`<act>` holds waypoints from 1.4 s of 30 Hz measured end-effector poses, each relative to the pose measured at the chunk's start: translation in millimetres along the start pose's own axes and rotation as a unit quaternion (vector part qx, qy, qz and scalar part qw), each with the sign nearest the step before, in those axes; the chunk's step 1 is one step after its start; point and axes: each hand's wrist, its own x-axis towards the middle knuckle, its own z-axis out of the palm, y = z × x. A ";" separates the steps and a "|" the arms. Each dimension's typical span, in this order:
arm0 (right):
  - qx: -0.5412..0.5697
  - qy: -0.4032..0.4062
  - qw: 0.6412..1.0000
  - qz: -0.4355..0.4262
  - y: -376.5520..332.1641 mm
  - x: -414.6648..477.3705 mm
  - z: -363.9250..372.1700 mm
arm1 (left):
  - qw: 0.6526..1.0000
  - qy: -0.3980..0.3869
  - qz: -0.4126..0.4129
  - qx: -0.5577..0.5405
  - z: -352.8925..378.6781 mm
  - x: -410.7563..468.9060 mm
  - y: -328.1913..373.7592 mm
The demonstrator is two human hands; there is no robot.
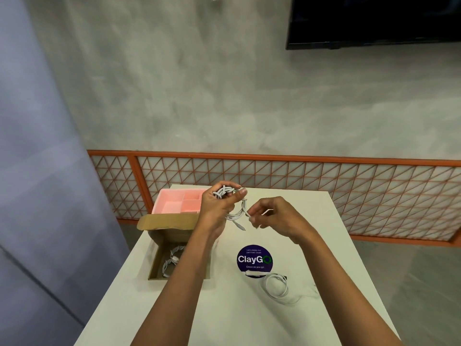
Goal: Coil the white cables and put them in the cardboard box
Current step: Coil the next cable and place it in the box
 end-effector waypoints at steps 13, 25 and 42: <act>0.270 0.122 0.955 0.022 13.1 15.2 28.5 | 0.986 -0.085 -0.099 -0.102 -3.3 9.0 -5.7; 0.346 0.206 0.912 0.070 17.7 22.6 29.0 | 0.996 -0.038 -0.069 -0.044 -14.0 4.3 -27.6; 0.286 0.135 0.943 0.103 25.9 26.6 25.1 | 1.000 -0.021 0.013 0.006 -0.5 1.8 -29.5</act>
